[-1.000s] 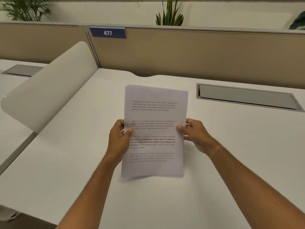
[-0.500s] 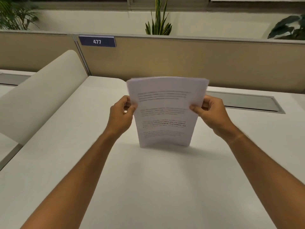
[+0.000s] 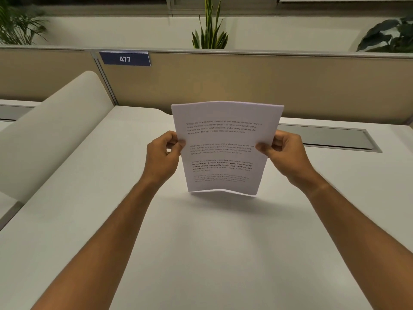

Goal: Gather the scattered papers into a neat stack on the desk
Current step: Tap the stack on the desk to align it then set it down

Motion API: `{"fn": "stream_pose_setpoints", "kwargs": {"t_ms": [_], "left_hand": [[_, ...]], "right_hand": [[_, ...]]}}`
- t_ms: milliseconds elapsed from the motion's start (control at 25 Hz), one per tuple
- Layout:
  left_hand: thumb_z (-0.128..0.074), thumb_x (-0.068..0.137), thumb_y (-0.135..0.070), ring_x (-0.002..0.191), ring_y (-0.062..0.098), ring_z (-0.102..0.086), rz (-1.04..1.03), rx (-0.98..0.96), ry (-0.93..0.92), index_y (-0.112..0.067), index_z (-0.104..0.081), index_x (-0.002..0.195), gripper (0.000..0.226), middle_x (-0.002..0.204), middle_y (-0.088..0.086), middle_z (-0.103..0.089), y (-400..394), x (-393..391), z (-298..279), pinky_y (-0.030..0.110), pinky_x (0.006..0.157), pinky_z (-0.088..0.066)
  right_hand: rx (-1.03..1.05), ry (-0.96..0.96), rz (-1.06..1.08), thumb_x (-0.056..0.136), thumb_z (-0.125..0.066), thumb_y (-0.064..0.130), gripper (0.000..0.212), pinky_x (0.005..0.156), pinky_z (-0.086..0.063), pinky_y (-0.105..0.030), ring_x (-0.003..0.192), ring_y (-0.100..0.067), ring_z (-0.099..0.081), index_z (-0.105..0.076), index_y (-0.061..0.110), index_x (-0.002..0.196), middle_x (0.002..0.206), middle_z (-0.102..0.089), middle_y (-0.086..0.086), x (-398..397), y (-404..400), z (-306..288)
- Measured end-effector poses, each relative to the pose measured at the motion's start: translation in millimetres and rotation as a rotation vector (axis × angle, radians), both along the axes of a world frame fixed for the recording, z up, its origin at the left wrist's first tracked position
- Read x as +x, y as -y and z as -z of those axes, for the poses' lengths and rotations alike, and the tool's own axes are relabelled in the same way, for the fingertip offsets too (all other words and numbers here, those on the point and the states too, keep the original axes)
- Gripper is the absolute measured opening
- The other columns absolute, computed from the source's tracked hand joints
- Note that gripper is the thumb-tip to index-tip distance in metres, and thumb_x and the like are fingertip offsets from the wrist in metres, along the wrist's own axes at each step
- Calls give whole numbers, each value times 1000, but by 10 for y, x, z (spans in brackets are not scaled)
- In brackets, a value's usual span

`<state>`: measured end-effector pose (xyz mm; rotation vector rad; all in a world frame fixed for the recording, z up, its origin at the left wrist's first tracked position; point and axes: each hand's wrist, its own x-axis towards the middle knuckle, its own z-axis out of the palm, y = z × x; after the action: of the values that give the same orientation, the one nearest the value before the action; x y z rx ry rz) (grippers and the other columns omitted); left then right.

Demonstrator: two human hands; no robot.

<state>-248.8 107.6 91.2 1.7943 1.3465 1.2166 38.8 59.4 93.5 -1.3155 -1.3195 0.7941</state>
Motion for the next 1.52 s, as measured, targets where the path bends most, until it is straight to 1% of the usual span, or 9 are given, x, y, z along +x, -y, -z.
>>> {"fn": "stream_pose_setpoints", "kwargs": {"t_ms": [200,320,440,600,720,840,1000,1240,1520], "left_hand": [[-62,94,-15,90,21,-66,23,-84,-18,-12,-64,99,6,97,0,-70,-5,33,87,48,87,-57],[-62,94,-14,96,28,-69,44,-138,28,-4,-63,98,11,103,9,-72,-2,115,88,49,87,-58],[-63,91,-10,89,31,-71,-52,-189,252,-9,-61,85,6,95,14,-71,-75,84,24,50,83,-59],[-58,94,-1,75,20,-65,-174,-296,650,-12,-56,82,16,81,7,-65,-74,0,59,38,71,-58],[-54,96,0,73,16,-66,-264,-364,890,-11,-54,82,17,84,6,-65,-19,112,137,27,59,-57],[-53,96,2,81,20,-67,-240,-409,1010,-9,-55,86,14,90,10,-67,87,245,233,29,64,-60],[-53,92,2,78,20,-66,-91,-415,852,-14,-60,91,18,90,7,-67,106,-100,296,33,70,-56],[-66,91,-14,83,19,-73,86,-396,318,-12,-69,109,18,95,-1,-77,-194,-429,224,30,70,-58],[-75,83,-13,90,10,-74,1,-219,275,-36,-71,95,26,96,-16,-77,-120,-290,405,26,77,-59]], "right_hand": [[-123,54,-23,88,-71,7,29,87,-60,-39,100,-24,-71,-68,12,116,110,-74,-5,36,2,175],[-82,-22,-6,88,-72,10,21,75,-62,-30,90,-16,-74,-71,19,106,98,-77,7,27,-4,188],[-104,-123,-25,85,-77,19,13,65,-58,-24,81,-17,-76,-71,19,96,87,-79,1,188,-5,139],[-352,-244,-119,65,-83,36,42,69,-57,-29,83,-21,-74,-71,15,99,89,-78,-4,330,217,344],[-361,-518,-137,73,-81,24,34,72,-59,-32,89,-27,-73,-71,12,103,97,-76,-9,107,285,523],[-304,-631,-24,86,-72,8,23,68,-59,-32,85,-24,-74,-68,10,109,98,-77,-7,-193,232,570],[-246,-475,-1,88,-67,-1,20,66,-59,-31,88,-23,-75,-69,4,107,95,-79,-4,43,182,360],[-273,-159,-84,87,-71,5,22,69,-62,-31,90,-22,-76,-72,11,108,101,-79,-2,426,175,177],[-119,-32,85,87,-73,9,24,76,-59,-23,88,-12,-74,-74,31,94,92,-78,16,386,172,292]]}}
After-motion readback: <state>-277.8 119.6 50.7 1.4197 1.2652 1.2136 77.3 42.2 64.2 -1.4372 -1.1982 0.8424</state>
